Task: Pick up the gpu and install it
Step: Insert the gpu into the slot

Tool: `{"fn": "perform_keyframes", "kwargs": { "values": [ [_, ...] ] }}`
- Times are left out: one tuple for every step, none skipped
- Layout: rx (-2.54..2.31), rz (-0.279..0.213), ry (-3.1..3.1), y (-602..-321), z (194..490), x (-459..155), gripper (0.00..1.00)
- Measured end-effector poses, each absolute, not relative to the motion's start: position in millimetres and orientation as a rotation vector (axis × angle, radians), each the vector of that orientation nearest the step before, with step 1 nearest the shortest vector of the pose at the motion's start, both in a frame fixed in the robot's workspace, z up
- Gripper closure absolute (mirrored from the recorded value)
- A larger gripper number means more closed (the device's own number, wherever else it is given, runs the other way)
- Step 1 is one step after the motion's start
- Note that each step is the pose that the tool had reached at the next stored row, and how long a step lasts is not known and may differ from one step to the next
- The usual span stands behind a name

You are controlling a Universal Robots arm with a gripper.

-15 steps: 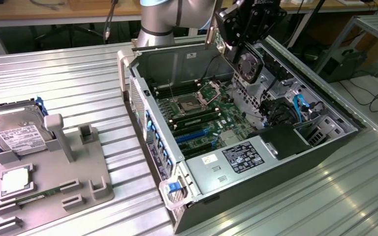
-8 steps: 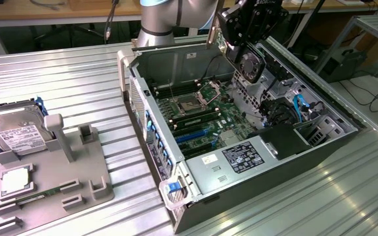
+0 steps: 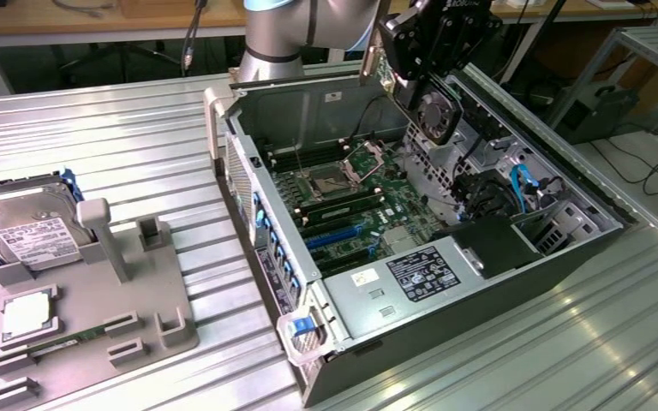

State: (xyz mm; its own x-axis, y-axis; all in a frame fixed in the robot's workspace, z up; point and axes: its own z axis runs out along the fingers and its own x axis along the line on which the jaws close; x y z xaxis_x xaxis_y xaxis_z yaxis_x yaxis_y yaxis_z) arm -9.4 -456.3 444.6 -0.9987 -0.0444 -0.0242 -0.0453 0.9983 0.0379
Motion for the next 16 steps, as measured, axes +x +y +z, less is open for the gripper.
{"fn": "perform_keyframes", "kwargs": {
  "values": [
    [-0.072,0.06,3.117,-456.3,444.6,-9.3,0.72],
    [-0.074,0.06,3.117,-456.3,444.6,-9.3,0.72],
    [-0.078,0.06,3.117,-456.3,444.6,-9.3,0.72],
    [-0.083,0.06,3.117,-456.3,444.6,-9.3,0.72],
    [-0.087,0.06,3.117,-456.3,444.6,-9.3,0.72],
    [-0.092,0.06,3.117,-456.3,444.6,-9.3,0.72],
    [-0.096,0.06,3.116,-456.3,444.6,-9.3,0.72],
    [-0.105,0.06,3.116,-456.3,444.6,-9.3,0.72],
    [-0.119,0.061,3.116,-456.3,444.6,-9.3,0.72],
    [-0.125,0.061,3.116,-456.3,444.6,-9.3,0.72],
    [-0.132,0.061,3.116,-456.3,444.6,-9.3,0.72],
    [-0.138,0.061,3.115,-456.3,444.6,-9.3,0.72],
    [-0.144,0.061,3.115,-456.3,444.6,-9.3,0.72],
    [-0.152,0.061,3.115,-456.3,444.6,-9.3,0.72],
    [-0.159,0.061,3.115,-456.3,444.6,-9.3,0.72],
    [-0.168,0.061,3.114,-456.3,444.6,-9.3,0.72]
  ]
}}
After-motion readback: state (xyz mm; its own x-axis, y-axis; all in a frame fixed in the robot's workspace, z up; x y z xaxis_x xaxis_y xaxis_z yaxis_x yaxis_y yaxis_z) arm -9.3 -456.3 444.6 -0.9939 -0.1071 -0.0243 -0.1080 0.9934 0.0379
